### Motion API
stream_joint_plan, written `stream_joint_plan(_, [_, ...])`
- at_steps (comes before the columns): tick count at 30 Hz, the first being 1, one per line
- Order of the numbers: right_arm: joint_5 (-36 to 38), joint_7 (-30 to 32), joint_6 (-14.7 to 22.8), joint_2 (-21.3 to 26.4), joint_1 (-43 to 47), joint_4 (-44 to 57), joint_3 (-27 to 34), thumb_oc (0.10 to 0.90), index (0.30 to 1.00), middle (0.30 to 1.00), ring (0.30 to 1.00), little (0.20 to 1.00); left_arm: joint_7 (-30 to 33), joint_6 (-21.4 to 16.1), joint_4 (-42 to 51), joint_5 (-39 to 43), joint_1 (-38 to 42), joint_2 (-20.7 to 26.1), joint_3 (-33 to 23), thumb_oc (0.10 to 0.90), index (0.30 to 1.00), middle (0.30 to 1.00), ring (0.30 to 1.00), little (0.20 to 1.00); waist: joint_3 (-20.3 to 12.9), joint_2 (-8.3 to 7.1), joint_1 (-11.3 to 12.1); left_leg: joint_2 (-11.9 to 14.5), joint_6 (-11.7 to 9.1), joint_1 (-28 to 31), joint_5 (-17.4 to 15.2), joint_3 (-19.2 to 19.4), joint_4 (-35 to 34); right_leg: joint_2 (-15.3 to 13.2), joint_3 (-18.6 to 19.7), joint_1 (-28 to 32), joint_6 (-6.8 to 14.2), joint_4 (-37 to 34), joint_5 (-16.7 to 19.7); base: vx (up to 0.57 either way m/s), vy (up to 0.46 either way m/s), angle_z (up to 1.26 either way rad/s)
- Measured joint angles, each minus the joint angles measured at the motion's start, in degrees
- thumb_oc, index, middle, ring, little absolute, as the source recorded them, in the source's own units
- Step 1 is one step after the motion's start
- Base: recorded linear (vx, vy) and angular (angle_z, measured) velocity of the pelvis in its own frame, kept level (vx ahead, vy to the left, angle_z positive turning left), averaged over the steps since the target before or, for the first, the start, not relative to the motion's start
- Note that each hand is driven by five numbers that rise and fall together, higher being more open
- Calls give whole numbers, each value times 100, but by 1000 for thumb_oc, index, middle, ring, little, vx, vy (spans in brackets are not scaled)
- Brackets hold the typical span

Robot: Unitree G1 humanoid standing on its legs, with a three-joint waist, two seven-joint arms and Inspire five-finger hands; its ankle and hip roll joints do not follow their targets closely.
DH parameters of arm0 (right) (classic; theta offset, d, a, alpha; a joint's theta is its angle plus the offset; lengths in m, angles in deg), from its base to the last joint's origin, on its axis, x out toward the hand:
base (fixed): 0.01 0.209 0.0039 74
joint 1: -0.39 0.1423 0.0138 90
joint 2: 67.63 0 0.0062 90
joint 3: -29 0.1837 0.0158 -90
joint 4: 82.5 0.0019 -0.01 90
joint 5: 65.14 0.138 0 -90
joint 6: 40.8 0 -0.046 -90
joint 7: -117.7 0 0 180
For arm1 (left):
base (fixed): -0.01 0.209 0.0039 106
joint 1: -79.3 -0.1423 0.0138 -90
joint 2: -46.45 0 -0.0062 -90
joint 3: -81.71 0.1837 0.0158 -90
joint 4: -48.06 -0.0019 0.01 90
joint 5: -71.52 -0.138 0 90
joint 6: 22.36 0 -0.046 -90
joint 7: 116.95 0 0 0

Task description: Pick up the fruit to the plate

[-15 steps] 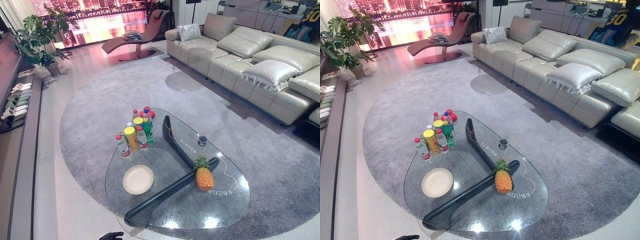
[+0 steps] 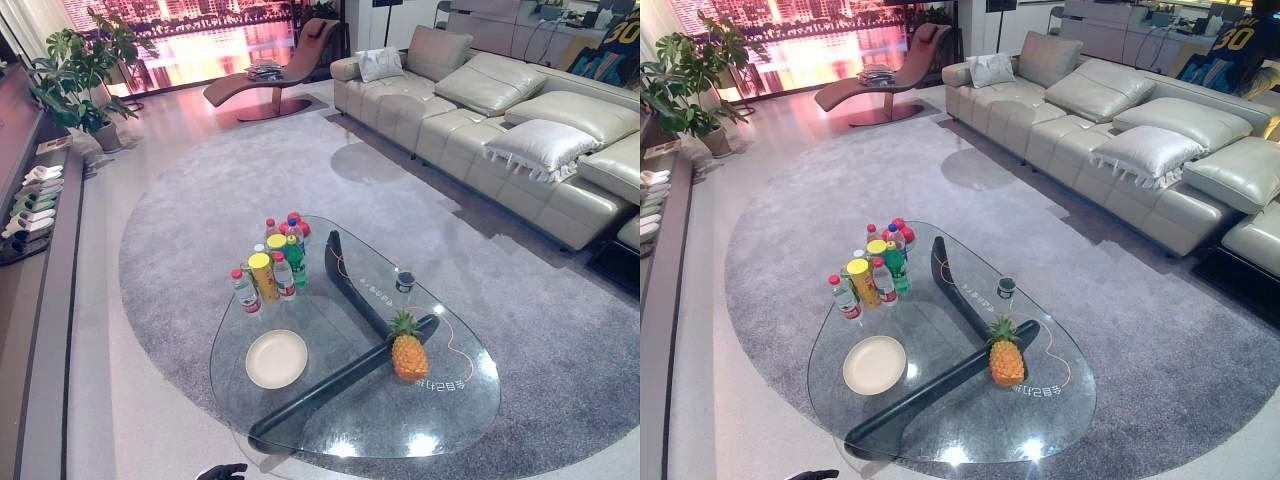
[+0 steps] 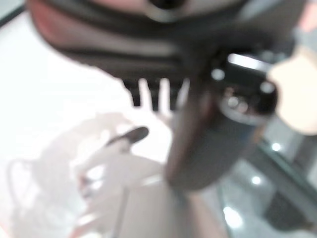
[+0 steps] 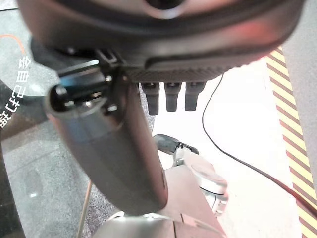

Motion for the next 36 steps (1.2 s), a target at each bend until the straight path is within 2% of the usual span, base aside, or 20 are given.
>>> stream_joint_plan(26, [0, 6, -8, -3, -16, 1, -1, 800, 900, 900, 900, 900, 1, 7, 17, 31, -36, 3, -48, 800, 900, 900, 900, 900, 41, -35, 5, 9, -3, -30, -2, 0, 0, 1, 1, -30, 3, 0, -2, 5, -1, 0])
stream_joint_plan(29, [4, 21, -9, 38, 4, 73, -23, 800, 900, 900, 900, 900, 6, 6, 26, 117, -1, 5, -35, 800, 900, 900, 900, 900, 87, 32, 9, 13, -10, -246, 21, 1, 1, 4, 2, -265, 17, 0, 19, -131, -5, -3])
stream_joint_plan(31, [50, 50, -8, 83, 89, 103, -26, 800, 900, 900, 900, 900, 9, 5, 31, 305, 50, 9, -15, 800, 900, 900, 900, 900, 225, 32, 6, 2, -9, -438, 84, -5, 38, 14, -7, -459, -14, 6, 104, -140, 5, -3])
stream_joint_plan(32, [131, 81, -9, 103, 169, 104, -24, 800, 900, 900, 900, 900, 10, 5, 40, 410, 135, 8, -11, 800, 900, 900, 900, 900, 321, 89, 5, 2, -21, -547, 132, -21, 41, 18, -5, -546, -24, 3, 139, -112, 2, 3])
stream_joint_plan(36, [228, 199, -31, 133, 538, 105, -22, 800, 900, 900, 900, 900, 6, 9, 261, 779, 520, 13, -17, 800, 900, 900, 900, 900, 950, 171, 17, -20, -12, -1037, 305, -101, 45, 25, 0, -1004, -22, 32, 293, -135, -2, 3])
